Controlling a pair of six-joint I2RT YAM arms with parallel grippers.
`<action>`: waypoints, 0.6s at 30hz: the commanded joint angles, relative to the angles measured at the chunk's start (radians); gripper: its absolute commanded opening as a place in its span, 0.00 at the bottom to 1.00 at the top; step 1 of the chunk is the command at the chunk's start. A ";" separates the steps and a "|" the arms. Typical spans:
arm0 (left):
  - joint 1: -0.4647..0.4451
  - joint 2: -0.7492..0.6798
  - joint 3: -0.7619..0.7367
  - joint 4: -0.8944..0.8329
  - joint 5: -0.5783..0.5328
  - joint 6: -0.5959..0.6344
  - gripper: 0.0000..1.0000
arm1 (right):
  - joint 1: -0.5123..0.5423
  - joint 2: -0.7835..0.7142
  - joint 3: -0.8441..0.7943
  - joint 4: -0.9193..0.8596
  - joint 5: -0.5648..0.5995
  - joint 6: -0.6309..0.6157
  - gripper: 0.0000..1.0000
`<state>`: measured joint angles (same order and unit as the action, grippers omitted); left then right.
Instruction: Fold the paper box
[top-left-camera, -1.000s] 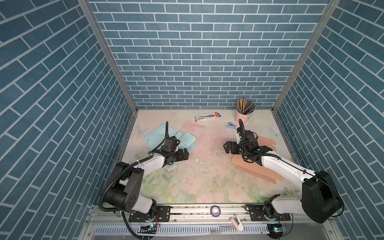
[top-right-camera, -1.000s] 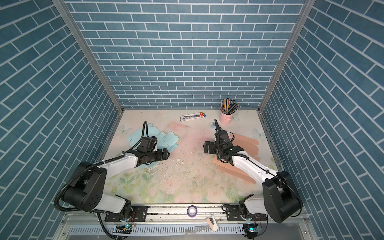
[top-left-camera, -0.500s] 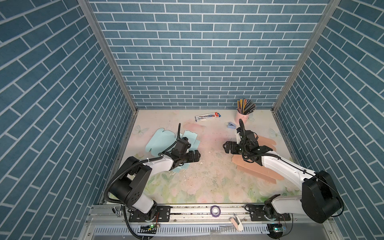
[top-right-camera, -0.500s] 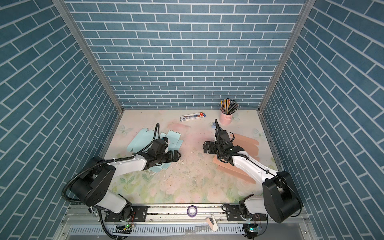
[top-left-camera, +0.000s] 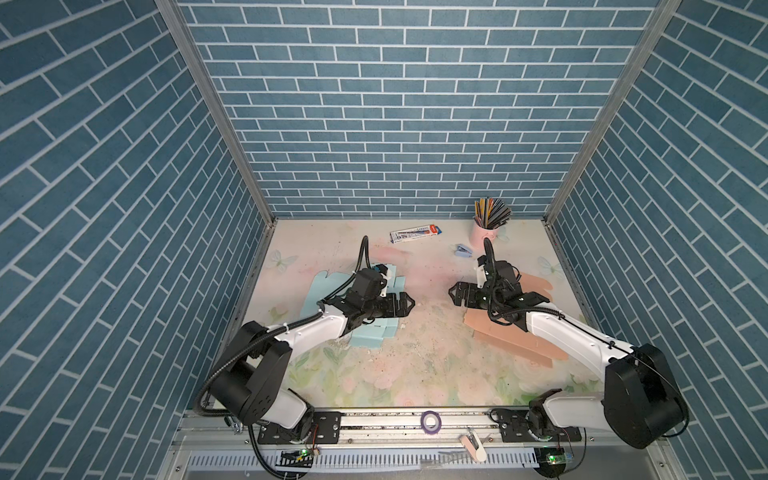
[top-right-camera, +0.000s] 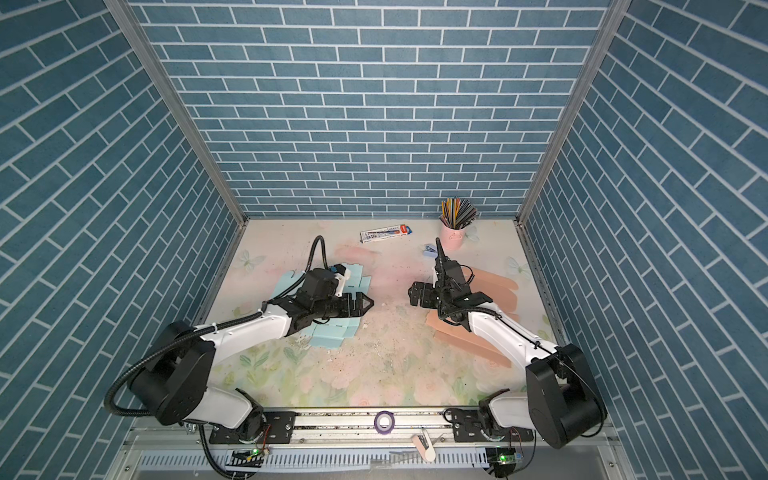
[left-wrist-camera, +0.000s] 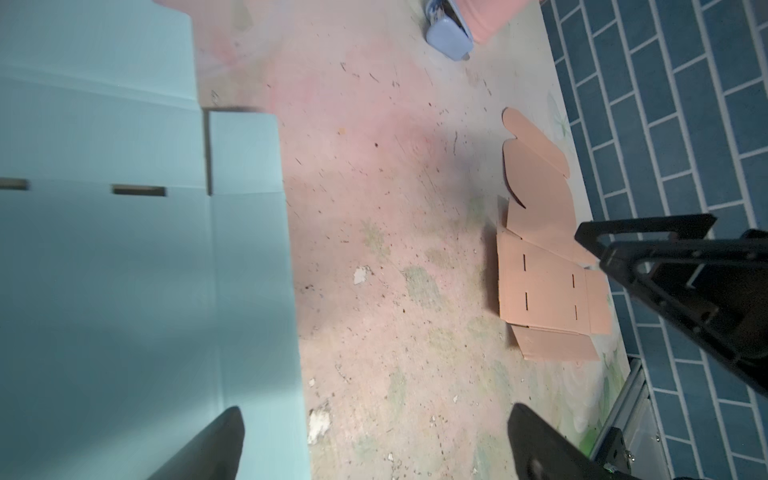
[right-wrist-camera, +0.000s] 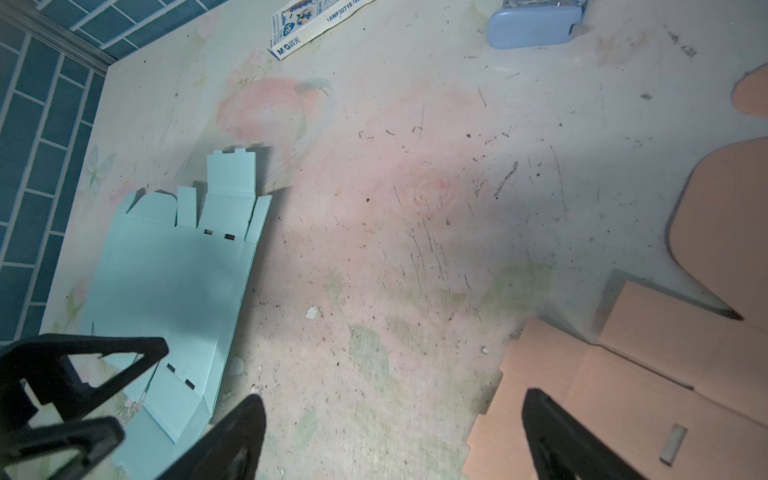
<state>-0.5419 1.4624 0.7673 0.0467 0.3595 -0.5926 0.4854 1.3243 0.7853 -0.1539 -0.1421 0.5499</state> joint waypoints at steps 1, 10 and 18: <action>0.113 -0.043 -0.027 -0.088 0.028 0.060 0.99 | 0.013 0.010 0.020 -0.002 -0.041 0.023 0.97; 0.229 -0.035 -0.097 -0.111 0.007 0.118 0.99 | 0.063 0.136 0.042 0.130 -0.170 0.114 0.95; 0.219 0.017 -0.166 0.005 0.065 0.062 0.99 | 0.070 0.208 0.043 0.242 -0.244 0.184 0.91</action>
<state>-0.3176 1.4620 0.6189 -0.0040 0.3939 -0.5106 0.5495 1.5146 0.7998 0.0216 -0.3359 0.6697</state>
